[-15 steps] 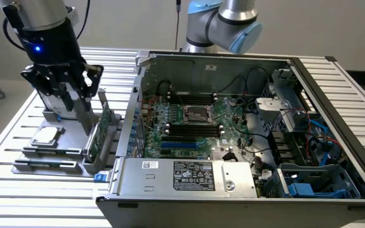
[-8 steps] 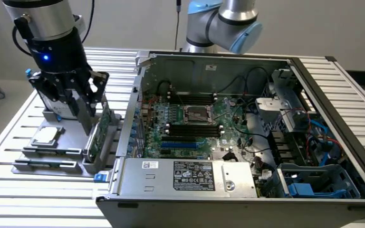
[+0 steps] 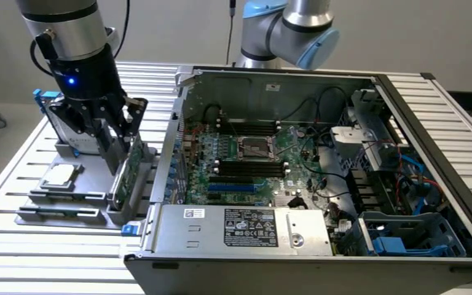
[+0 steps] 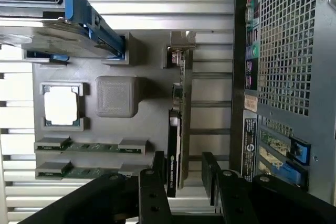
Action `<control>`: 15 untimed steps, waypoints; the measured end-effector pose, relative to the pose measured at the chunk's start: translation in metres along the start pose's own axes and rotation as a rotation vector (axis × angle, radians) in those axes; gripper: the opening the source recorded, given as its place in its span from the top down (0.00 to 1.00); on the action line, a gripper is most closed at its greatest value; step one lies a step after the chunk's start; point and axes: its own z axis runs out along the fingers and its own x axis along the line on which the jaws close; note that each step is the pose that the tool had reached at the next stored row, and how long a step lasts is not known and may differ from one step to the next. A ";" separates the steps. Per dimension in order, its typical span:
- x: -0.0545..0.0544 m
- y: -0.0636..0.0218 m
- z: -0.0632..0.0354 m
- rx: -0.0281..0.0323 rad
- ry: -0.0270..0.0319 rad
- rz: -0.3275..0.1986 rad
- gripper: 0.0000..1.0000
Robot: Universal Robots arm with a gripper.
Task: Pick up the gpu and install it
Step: 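Pick up the gpu and move the gpu toward the slot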
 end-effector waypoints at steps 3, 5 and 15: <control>0.001 0.0028 0.0054 0.0000 0.0001 0.004 0.58; 0.002 0.0039 0.0091 0.0000 0.0001 0.006 0.58; 0.006 0.0055 0.0272 0.0000 0.0000 0.008 0.58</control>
